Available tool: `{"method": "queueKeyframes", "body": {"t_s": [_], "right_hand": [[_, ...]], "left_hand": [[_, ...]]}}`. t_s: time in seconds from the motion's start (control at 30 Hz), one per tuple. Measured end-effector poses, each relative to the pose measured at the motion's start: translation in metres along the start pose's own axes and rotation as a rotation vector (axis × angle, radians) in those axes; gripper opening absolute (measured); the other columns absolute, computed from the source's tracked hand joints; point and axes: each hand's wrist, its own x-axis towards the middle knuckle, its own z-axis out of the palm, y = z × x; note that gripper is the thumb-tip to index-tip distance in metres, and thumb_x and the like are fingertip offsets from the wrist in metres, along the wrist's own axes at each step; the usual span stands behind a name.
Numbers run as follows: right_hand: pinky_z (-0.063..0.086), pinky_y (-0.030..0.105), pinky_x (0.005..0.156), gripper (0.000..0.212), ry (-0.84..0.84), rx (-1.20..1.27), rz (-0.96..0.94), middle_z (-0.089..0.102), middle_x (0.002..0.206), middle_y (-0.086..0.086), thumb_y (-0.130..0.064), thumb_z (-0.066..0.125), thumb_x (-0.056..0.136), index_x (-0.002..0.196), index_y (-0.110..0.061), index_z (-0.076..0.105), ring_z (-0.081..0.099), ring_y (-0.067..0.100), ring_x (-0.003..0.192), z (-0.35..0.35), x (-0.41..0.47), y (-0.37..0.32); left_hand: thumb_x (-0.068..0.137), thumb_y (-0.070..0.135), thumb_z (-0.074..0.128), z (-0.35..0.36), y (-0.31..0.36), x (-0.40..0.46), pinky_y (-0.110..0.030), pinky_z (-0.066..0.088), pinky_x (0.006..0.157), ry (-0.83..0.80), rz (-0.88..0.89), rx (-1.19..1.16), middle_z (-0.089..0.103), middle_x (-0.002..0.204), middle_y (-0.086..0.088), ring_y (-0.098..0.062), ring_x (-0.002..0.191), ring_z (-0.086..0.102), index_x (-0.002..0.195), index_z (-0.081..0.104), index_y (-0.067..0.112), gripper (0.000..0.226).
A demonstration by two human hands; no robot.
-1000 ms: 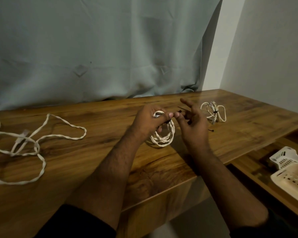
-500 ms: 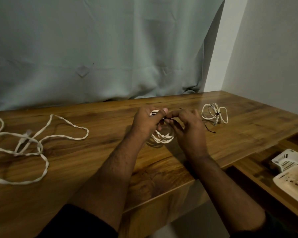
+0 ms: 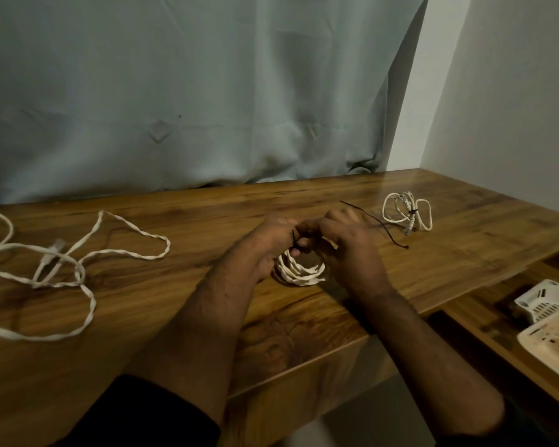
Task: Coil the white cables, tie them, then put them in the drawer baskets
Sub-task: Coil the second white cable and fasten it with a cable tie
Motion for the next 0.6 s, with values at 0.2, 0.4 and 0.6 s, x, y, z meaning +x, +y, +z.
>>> {"method": "queueKeyframes", "body": {"t_s": [0.2,0.4,0.6], "right_hand": [[0.034,0.012,0.073,0.017,-0.05,0.014,0.027,0.057,0.084,-0.006,-0.017,0.073,0.088,0.104,-0.019,0.078,0.048,0.011,0.087,0.002,-0.003,0.0],[0.036,0.018,0.074,0.02,-0.101,0.078,0.04,0.059,0.092,-0.013,-0.017,0.077,0.087,0.106,-0.023,0.073,0.05,0.008,0.089,0.002,-0.003,-0.003],[0.037,0.017,0.074,0.016,-0.153,0.16,0.059,0.058,0.091,-0.013,-0.008,0.075,0.088,0.096,-0.021,0.069,0.054,0.005,0.089,0.0,-0.004,-0.007]], "left_hand": [[0.093,-0.002,0.049,-0.008,-0.008,0.008,-0.02,0.03,0.043,-0.037,-0.13,-0.039,0.049,0.051,-0.001,-0.009,0.039,0.039,0.07,0.067,0.01,0.032],[0.095,0.0,0.042,0.004,-0.003,0.001,-0.025,0.032,0.052,0.177,-0.134,0.138,0.053,0.049,-0.004,-0.015,0.045,0.043,0.072,0.067,0.008,0.035],[0.093,0.001,0.049,0.003,-0.004,-0.001,-0.026,0.031,0.052,0.149,-0.115,0.125,0.052,0.045,-0.002,-0.016,0.047,0.044,0.07,0.066,0.007,0.029]]}}
